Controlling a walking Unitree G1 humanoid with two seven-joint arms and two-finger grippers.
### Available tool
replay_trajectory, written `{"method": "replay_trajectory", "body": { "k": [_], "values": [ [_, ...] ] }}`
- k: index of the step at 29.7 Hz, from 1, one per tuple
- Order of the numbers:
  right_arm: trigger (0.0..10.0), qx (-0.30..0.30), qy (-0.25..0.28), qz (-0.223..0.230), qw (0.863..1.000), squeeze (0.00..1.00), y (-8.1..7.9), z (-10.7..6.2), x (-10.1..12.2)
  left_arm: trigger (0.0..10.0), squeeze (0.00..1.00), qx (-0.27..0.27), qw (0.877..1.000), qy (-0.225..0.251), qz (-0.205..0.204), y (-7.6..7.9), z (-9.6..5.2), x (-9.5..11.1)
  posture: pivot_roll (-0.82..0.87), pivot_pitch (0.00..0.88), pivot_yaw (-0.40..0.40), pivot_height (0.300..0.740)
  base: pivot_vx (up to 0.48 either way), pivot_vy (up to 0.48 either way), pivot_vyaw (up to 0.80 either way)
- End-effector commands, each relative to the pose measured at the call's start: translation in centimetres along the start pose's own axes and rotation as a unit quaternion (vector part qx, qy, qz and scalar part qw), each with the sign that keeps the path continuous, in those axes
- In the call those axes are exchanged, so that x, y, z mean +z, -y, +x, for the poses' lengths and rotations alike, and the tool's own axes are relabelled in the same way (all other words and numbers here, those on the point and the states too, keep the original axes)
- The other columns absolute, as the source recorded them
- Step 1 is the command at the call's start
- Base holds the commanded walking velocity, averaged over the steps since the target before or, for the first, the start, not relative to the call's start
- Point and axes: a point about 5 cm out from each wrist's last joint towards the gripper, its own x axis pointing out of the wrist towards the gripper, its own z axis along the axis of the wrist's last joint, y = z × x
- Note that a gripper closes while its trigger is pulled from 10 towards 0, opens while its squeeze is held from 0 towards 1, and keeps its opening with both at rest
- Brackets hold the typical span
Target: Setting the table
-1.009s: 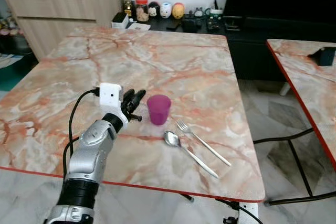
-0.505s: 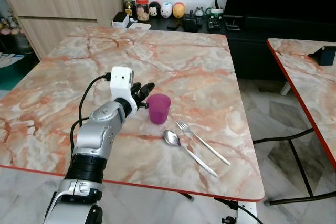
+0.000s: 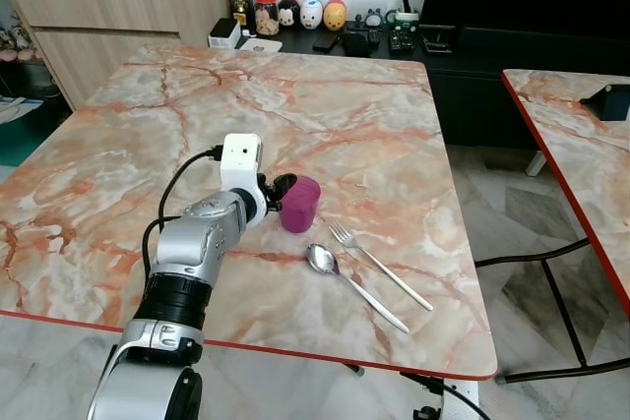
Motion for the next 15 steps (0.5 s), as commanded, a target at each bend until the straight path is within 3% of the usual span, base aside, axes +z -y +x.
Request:
{"method": "replay_trajectory", "body": {
  "k": [1, 15],
  "values": [
    [10.0, -0.001, -0.007, 0.005, 1.0, 0.0, -0.01, -0.03, -0.32, 10.0, 0.0, 0.007, 1.0, -0.009, 0.004, -0.06, 0.15, 0.33, 0.1, 0.0, -0.007, 0.74, 0.0, 0.0, 0.0],
    [10.0, 0.002, -0.01, 0.008, 1.0, 0.0, -0.14, -0.04, -0.41, 10.0, 0.0, -0.001, 1.0, -0.024, 0.017, 0.4, 0.31, -0.23, 0.1, 0.0, -0.005, 0.74, 0.0, 0.0, 0.0]
  ]
}}
